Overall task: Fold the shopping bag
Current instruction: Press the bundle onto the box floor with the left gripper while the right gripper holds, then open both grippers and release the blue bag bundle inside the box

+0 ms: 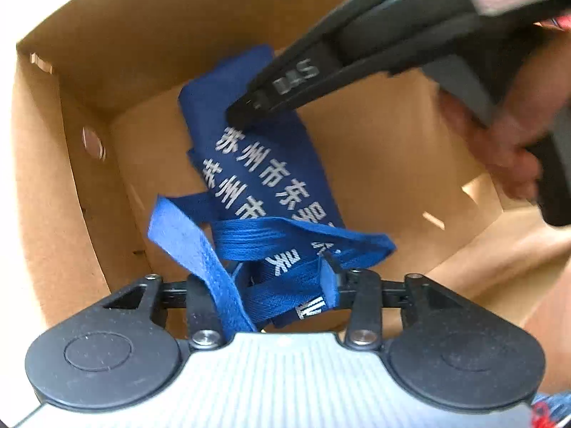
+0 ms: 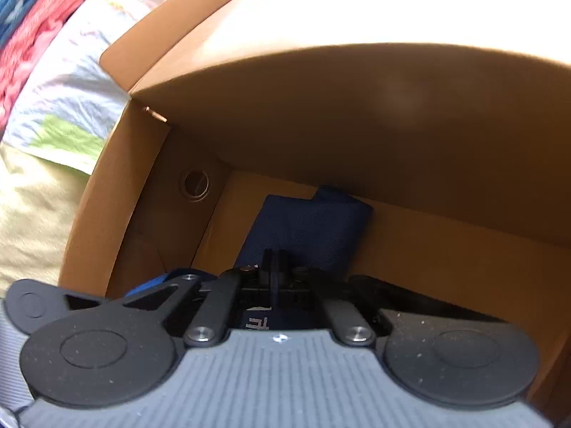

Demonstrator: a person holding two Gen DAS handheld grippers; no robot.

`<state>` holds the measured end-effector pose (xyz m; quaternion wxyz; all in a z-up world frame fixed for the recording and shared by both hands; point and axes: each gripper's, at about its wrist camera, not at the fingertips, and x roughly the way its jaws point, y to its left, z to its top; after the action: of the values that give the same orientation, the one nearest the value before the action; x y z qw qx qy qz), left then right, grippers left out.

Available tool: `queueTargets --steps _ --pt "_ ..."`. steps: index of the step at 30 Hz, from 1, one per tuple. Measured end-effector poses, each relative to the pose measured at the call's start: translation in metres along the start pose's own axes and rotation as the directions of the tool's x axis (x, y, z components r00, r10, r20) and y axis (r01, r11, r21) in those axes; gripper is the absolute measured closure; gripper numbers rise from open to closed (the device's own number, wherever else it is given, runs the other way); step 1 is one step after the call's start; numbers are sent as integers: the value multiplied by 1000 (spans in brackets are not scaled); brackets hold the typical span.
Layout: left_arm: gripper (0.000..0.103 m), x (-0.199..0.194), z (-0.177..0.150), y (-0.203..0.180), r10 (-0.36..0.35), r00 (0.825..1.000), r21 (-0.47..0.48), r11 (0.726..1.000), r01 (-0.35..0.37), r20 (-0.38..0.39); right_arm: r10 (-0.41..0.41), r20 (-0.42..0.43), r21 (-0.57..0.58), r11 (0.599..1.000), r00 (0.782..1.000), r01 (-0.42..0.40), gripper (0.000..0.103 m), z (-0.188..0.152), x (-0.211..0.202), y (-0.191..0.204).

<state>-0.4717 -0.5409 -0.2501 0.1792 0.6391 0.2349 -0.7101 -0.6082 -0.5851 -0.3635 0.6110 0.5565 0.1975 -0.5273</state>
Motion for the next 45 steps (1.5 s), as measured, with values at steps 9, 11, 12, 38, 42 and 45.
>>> queueTargets --steps 9,11,12,38,42,45 --pt "48 -10 -12 -21 15 1000 21 1000 -15 -5 -65 -27 -73 995 998 63 103 27 10 28" --pt "47 -12 -16 -22 6 1000 13 1000 -6 -5 -81 4 -115 990 997 81 103 23 9 35" --pt "47 -14 -17 -22 2 1000 6 1000 -2 -6 -88 7 -109 990 996 89 103 25 8 39" --pt "53 -200 -139 -32 81 968 -161 986 -43 238 -94 -115 205 972 989 116 70 -11 -11 35" --pt "53 -221 -111 -45 121 958 -214 975 -65 261 -121 -144 83 987 982 134 70 7 -1 61" --pt "53 -209 -83 -13 132 957 -223 972 -73 260 -154 -154 -40 988 976 149 71 18 6 80"
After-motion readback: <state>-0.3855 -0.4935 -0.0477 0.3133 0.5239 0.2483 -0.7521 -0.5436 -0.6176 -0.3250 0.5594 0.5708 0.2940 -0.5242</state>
